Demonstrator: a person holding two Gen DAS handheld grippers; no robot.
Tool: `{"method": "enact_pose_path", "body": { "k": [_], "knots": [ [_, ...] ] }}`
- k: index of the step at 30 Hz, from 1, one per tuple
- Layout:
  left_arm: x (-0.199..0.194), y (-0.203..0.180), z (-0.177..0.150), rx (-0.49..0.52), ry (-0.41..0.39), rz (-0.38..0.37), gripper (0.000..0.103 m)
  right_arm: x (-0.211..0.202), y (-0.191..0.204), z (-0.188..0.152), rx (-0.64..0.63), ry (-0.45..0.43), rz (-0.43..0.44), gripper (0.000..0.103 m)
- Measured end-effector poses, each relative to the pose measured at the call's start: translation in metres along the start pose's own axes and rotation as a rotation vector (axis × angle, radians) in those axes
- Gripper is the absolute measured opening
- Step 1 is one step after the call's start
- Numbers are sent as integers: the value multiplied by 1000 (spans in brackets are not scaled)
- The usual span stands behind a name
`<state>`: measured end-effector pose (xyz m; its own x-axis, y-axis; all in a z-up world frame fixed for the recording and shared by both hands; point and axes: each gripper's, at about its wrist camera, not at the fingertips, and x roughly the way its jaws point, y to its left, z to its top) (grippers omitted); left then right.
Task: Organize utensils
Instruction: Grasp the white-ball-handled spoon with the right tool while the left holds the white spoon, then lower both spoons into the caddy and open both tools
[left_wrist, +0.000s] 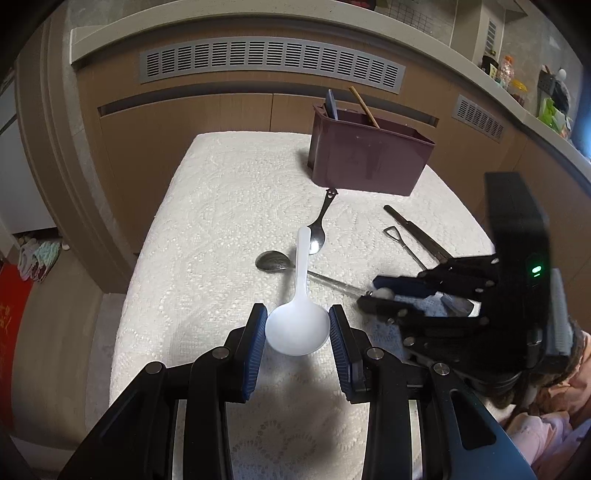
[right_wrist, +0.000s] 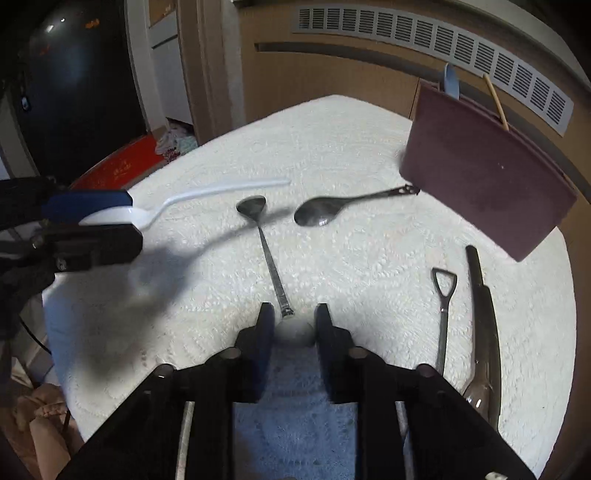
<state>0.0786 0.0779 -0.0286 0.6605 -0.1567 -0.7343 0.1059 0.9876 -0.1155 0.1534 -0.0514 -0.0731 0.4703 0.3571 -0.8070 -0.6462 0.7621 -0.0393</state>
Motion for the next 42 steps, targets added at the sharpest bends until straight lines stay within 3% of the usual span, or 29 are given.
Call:
{"method": "enact_pose_path", "body": {
  "k": [3,4,10,21,24,27,30,34,38,42],
  "knots": [
    [-6,-7,1,49,-31,30,36,-30,-3,3,-11,-83,-65,20],
    [-7,-10,1,64,-40,34,36,-41,-7,4,-28,-113,-48,20],
    [-22,-20,12,78,-99,-20,36,-120,-49,15,76,-286,-155,20],
    [-38,-43,44,137,-148,-67,35,-161,-94,16,237,-353,-182,19],
    [-53,-53,79,189,-179,-85,35,-176,-102,23,234,-393,-208,19],
    [-57,-57,132,211,-160,-135,35,-196,-116,45,227,-450,-262,19],
    [-47,-62,174,219,-145,-147,35,-210,-136,72,239,-495,-324,20],
    [-22,-66,204,204,-135,-149,35,-211,-158,95,256,-523,-346,20],
    [2,-70,203,182,-250,-91,35,-196,-175,111,252,-531,-388,20],
    [21,-73,197,118,-489,-31,35,-172,-193,128,281,-510,-412,20]
  ]
}}
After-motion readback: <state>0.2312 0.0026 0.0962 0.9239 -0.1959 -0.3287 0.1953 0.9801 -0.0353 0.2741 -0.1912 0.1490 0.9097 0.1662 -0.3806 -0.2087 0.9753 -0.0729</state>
